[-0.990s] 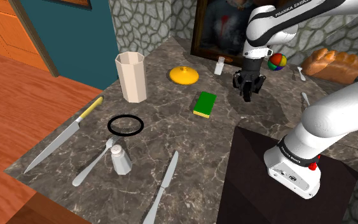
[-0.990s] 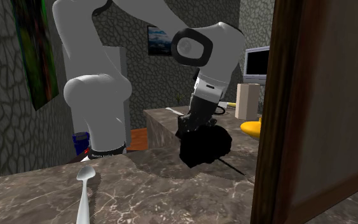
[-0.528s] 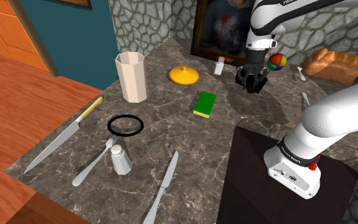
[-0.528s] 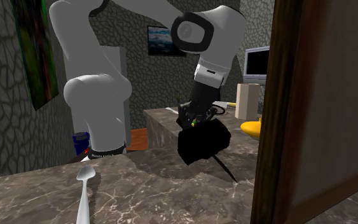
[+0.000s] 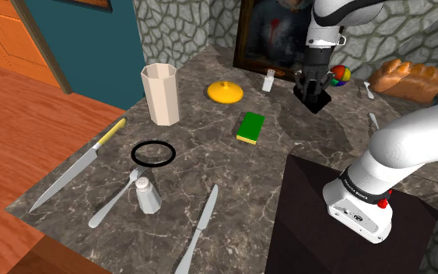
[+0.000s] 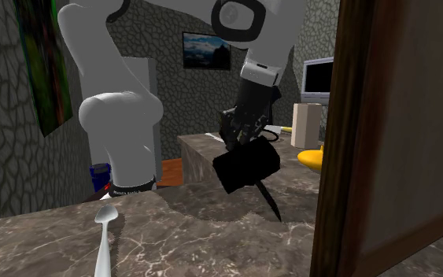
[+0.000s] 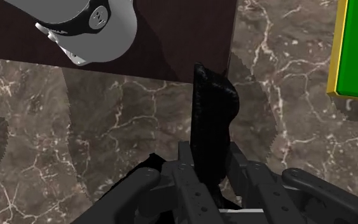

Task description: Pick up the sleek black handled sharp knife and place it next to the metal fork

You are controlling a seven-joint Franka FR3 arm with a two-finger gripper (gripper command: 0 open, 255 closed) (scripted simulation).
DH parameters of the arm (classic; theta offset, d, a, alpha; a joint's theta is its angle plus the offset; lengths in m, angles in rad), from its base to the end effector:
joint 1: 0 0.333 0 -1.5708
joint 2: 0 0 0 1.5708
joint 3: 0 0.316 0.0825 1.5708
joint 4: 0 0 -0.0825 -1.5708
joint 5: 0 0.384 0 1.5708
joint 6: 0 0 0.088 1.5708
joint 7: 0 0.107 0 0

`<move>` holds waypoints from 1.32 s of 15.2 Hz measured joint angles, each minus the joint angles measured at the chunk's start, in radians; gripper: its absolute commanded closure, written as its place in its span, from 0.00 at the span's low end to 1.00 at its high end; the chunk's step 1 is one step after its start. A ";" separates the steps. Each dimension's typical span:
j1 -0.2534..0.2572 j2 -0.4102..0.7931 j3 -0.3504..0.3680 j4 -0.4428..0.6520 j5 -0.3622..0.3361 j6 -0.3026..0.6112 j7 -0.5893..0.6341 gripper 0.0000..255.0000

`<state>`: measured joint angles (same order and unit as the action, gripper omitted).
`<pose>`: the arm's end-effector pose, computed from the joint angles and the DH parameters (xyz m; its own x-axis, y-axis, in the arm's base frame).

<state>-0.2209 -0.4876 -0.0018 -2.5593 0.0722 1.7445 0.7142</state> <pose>0.3431 -0.0710 0.4094 0.5294 -0.7990 -0.2852 -0.7949 -0.5846 0.1623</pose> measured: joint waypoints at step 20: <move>0.236 -0.036 0.325 0.020 0.312 0.015 0.396 1.00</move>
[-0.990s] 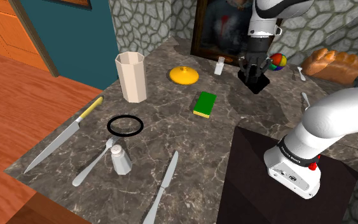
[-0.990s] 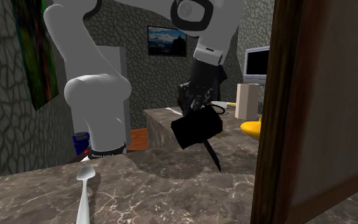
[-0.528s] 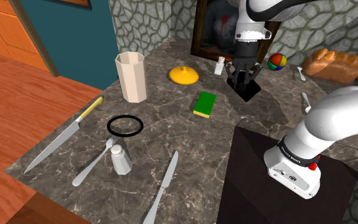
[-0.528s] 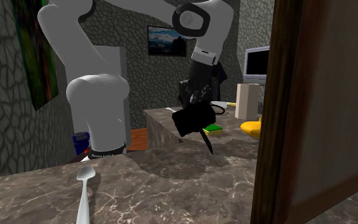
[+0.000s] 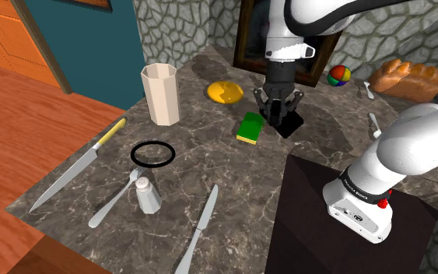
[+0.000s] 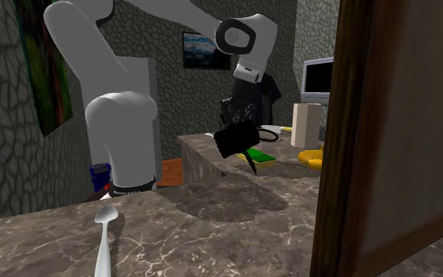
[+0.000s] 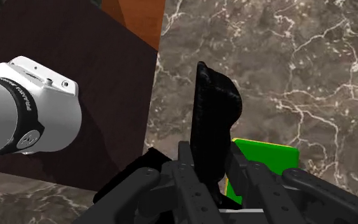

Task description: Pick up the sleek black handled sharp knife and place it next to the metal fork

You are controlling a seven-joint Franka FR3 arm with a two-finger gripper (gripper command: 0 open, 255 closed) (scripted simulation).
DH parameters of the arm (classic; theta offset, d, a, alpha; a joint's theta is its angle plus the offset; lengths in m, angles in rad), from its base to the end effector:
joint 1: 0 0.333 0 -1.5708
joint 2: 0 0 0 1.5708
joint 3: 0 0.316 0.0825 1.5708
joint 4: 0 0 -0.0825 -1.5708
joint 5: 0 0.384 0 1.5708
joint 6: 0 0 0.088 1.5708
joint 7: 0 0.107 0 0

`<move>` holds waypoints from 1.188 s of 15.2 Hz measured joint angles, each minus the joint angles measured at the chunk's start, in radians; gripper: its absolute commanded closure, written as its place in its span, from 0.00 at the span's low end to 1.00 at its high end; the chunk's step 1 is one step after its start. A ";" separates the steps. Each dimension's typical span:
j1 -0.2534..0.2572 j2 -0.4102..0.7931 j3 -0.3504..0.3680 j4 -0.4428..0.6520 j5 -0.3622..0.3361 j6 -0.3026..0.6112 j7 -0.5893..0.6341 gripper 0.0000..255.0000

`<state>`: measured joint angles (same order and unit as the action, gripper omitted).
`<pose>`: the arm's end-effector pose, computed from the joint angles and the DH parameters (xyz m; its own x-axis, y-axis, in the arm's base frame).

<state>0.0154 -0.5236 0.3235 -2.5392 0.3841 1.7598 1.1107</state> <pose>0.3288 0.1512 0.4226 0.5306 -0.7983 -0.2848 -0.7939 -0.5858 0.1628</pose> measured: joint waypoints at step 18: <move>0.130 0.375 0.365 0.340 0.059 0.181 0.478 1.00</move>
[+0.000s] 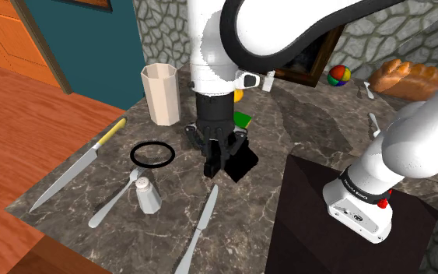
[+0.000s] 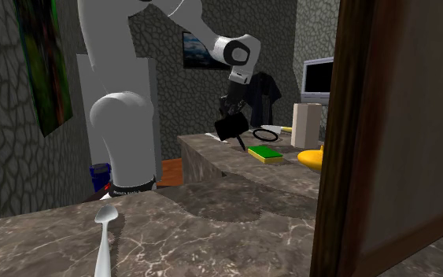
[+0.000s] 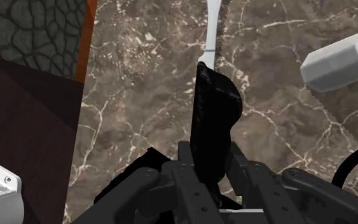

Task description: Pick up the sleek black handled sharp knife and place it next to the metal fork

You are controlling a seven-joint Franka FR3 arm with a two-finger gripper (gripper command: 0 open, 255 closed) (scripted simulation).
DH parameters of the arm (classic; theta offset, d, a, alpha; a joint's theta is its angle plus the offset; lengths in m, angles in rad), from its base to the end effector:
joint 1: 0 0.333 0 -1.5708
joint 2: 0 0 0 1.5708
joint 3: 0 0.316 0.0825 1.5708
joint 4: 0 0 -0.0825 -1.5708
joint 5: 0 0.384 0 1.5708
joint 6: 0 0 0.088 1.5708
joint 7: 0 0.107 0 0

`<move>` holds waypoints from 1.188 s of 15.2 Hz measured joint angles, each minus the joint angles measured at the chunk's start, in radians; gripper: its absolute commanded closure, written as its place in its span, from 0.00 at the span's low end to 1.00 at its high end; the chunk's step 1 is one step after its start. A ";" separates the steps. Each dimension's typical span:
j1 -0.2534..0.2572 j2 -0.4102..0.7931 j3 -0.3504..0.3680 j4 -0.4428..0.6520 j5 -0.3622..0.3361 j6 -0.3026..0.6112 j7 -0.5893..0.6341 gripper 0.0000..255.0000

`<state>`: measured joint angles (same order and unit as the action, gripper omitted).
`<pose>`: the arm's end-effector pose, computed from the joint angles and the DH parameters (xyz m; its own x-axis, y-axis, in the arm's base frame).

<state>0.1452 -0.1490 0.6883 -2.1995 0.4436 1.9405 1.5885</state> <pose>0.3073 0.3907 0.4238 0.5318 -0.7977 -0.2842 -0.7931 -0.5869 0.1632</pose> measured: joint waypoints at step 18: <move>0.064 0.292 0.078 0.078 -0.162 0.223 0.177 1.00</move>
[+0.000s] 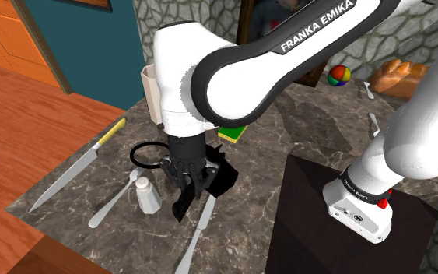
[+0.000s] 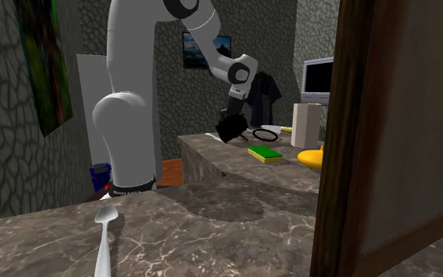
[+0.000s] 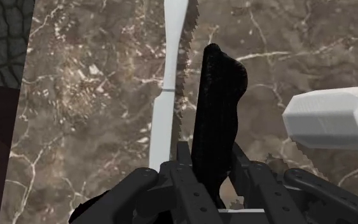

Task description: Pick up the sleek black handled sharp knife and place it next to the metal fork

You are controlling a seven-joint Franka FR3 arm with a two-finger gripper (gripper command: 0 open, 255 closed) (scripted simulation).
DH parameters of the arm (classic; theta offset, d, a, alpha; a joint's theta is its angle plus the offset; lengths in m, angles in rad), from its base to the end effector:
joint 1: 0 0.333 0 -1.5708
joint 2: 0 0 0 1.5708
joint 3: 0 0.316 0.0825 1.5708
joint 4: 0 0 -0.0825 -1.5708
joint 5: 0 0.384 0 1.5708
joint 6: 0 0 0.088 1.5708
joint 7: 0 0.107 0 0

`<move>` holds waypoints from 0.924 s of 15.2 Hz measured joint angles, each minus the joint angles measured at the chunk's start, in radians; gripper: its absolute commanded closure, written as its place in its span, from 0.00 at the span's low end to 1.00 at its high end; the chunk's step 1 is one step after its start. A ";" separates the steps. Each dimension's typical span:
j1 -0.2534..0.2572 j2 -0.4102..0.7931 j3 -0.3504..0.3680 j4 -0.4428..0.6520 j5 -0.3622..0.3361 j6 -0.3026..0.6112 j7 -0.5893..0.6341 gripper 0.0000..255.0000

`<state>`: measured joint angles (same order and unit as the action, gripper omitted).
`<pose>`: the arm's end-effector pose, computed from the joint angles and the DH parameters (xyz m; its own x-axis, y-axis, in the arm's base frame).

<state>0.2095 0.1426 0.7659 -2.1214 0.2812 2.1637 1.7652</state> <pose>0.3050 0.4600 0.3608 0.5319 -0.7956 -0.2900 -0.7952 -0.5870 0.1520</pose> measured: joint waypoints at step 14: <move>-0.002 0.036 -0.001 -0.050 -0.018 0.075 -0.006 0.00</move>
<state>0.2077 0.1782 0.7654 -2.1712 0.2634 2.2388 1.7588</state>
